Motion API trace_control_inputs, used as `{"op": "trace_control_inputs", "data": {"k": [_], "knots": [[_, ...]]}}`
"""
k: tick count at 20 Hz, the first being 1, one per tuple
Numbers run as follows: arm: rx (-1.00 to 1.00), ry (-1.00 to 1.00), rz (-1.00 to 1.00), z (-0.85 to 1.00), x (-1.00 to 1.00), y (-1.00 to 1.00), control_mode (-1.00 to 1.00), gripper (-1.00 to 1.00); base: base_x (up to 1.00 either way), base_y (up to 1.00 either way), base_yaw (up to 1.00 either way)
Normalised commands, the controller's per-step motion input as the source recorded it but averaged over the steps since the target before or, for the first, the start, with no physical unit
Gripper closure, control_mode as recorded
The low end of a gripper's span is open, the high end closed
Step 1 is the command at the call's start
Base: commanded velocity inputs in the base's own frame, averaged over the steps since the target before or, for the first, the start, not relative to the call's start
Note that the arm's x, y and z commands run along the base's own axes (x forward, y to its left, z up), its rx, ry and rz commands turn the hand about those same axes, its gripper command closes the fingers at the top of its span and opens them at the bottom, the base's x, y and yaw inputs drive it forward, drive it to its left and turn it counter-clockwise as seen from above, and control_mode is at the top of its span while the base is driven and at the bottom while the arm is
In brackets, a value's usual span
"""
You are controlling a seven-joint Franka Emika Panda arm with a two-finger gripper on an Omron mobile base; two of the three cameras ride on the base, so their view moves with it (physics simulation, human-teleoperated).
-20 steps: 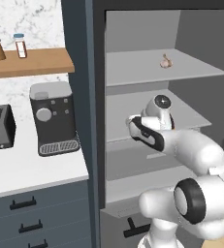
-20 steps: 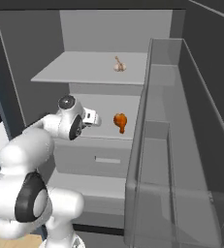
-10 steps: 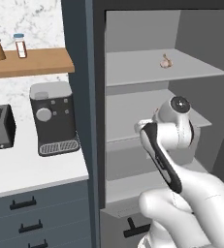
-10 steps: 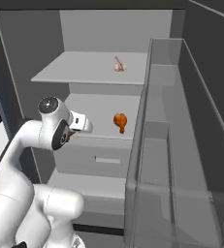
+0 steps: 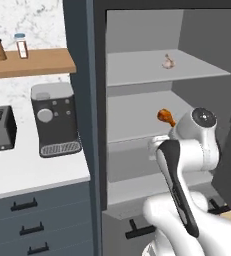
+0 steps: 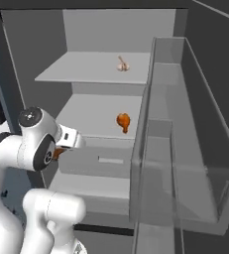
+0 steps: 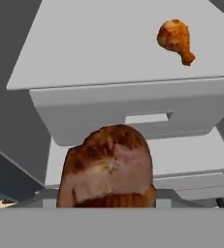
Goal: Place one garlic and one chicken drumstick in each tupperware on the nearby counter, to pack two identical lunches.
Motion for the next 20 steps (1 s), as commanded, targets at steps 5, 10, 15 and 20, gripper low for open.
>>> {"op": "trace_control_inputs", "data": {"k": [5, 10, 15, 20], "knots": [[0.00, 0.00, 0.00, 0.00, 0.00, 0.00, 1.00, 1.00, -0.92, 0.48, 0.03], [0.00, 0.00, 0.00, 0.00, 0.00, 0.00, 1.00, 1.00, -0.16, 1.00, 0.06], [0.00, 0.00, 0.00, 0.00, 0.00, 0.00, 1.00, 1.00, 0.09, 1.00, 0.00], [0.00, 0.00, 0.00, 0.00, 0.00, 0.00, 1.00, 1.00, 0.24, 1.00, 0.00]]}}
